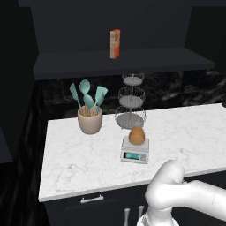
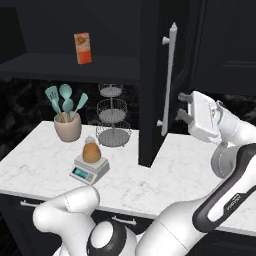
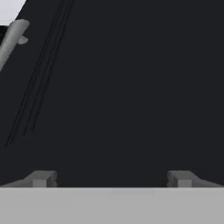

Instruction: Pick the honey bottle and place it on the digital scale for weighing, and close the cabinet.

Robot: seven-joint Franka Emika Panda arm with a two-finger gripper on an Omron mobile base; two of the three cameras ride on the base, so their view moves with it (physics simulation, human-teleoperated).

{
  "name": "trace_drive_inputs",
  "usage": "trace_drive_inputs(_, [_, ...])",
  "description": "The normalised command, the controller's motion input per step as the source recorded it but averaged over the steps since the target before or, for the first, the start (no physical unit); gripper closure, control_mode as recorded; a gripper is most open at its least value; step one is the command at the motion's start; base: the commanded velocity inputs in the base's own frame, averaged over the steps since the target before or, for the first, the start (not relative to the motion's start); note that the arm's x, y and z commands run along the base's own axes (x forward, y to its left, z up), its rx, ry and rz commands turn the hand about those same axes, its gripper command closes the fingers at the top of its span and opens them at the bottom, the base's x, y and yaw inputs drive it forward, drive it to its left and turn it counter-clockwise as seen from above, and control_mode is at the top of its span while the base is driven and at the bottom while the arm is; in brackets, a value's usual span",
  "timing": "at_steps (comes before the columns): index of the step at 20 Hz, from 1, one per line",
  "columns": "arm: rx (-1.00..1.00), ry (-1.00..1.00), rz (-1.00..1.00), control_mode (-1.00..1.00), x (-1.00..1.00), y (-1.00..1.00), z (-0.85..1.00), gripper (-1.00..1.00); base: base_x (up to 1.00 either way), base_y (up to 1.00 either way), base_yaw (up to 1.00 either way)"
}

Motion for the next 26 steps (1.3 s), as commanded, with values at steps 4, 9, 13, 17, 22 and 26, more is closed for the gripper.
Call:
trace_drive_inputs(4, [-0.43, 0.00, -0.02, -1.00, 0.28, 1.00, 0.01, -1.00, 0.00, 0.00, 0.00])
trace_drive_inputs(9, [-0.28, -0.01, -0.20, -1.00, 0.69, 1.00, 0.00, -1.00, 0.00, 0.00, 0.00])
trace_drive_inputs(13, [-0.20, -0.08, -0.34, -1.00, 1.00, 1.00, 0.00, -1.00, 0.00, 0.00, 0.00])
trace_drive_inputs(17, [-0.16, -0.06, -0.45, -1.00, 1.00, 1.00, -0.02, -1.00, 0.00, 0.00, 0.00])
trace_drive_inputs(22, [-0.11, -0.15, -0.48, -1.00, 1.00, 1.00, -0.01, -1.00, 0.00, 0.00, 0.00])
trace_drive_inputs(26, [-0.01, -0.27, -0.41, -1.00, 1.00, 1.00, -0.19, -1.00, 0.00, 0.00, 0.00])
